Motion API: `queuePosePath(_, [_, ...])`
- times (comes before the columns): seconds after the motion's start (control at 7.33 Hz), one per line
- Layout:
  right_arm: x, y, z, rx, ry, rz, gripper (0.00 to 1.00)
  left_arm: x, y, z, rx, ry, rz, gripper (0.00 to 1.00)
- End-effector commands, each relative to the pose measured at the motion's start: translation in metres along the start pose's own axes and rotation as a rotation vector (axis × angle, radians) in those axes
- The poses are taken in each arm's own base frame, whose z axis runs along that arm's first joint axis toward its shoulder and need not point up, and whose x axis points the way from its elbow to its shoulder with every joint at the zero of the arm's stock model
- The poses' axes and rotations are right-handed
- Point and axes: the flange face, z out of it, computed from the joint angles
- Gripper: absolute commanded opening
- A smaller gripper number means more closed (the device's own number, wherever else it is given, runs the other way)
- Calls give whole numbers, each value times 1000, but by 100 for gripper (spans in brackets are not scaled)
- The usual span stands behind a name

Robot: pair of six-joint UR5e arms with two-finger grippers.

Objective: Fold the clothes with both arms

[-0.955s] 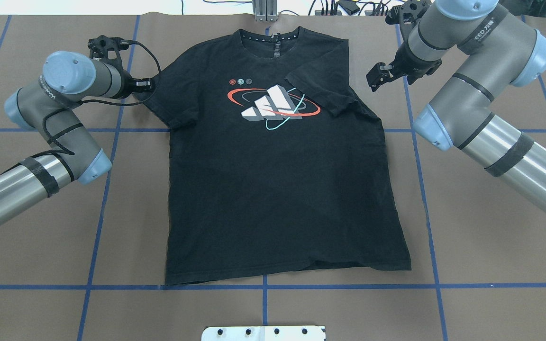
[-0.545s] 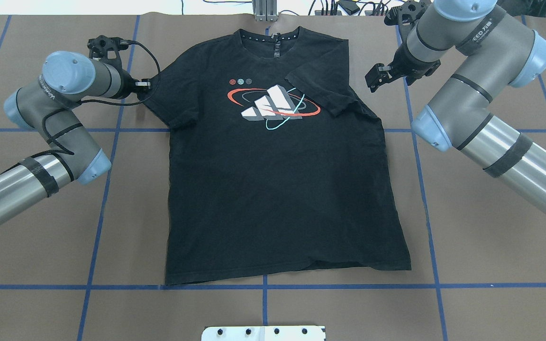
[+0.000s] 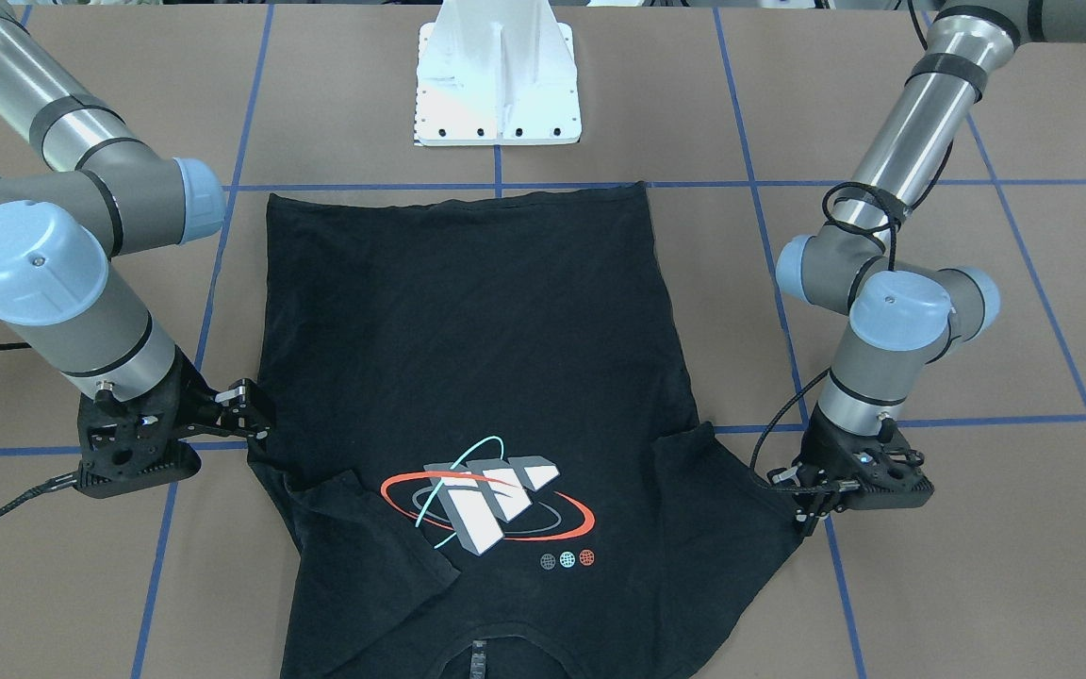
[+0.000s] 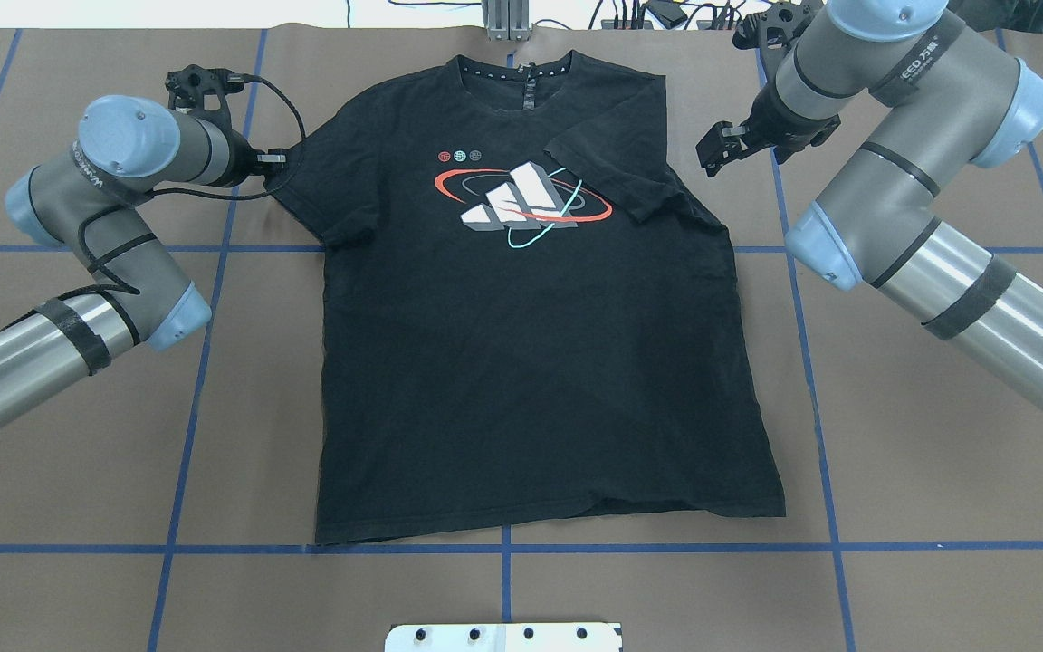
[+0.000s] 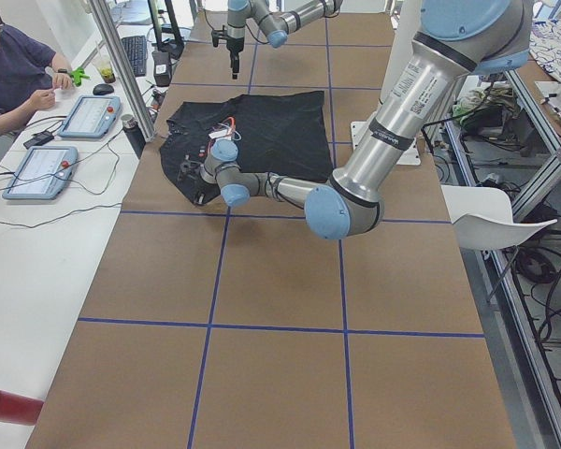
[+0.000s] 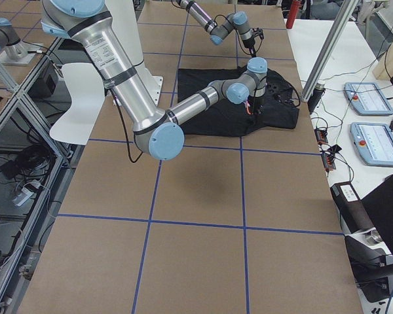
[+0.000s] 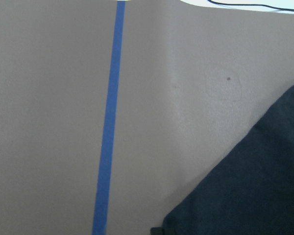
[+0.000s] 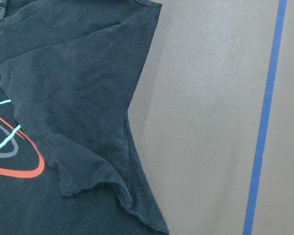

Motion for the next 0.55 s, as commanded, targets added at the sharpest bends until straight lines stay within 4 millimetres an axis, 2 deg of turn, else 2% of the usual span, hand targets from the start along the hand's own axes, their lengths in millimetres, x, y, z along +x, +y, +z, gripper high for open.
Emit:
queuePosePath(0.0, [-2,-1,-1,2,-2,0,100,-22,-24,-10,25,-15,43,0])
queuePosePath(0.27, [-4,0,-1,2,-3,-3,100,-23,-29,-13,28,-13,48,0])
queuePosePath(0.41, [-4,0,0,2,-3,-3,100,-13,-30,-17,4,9,35,0])
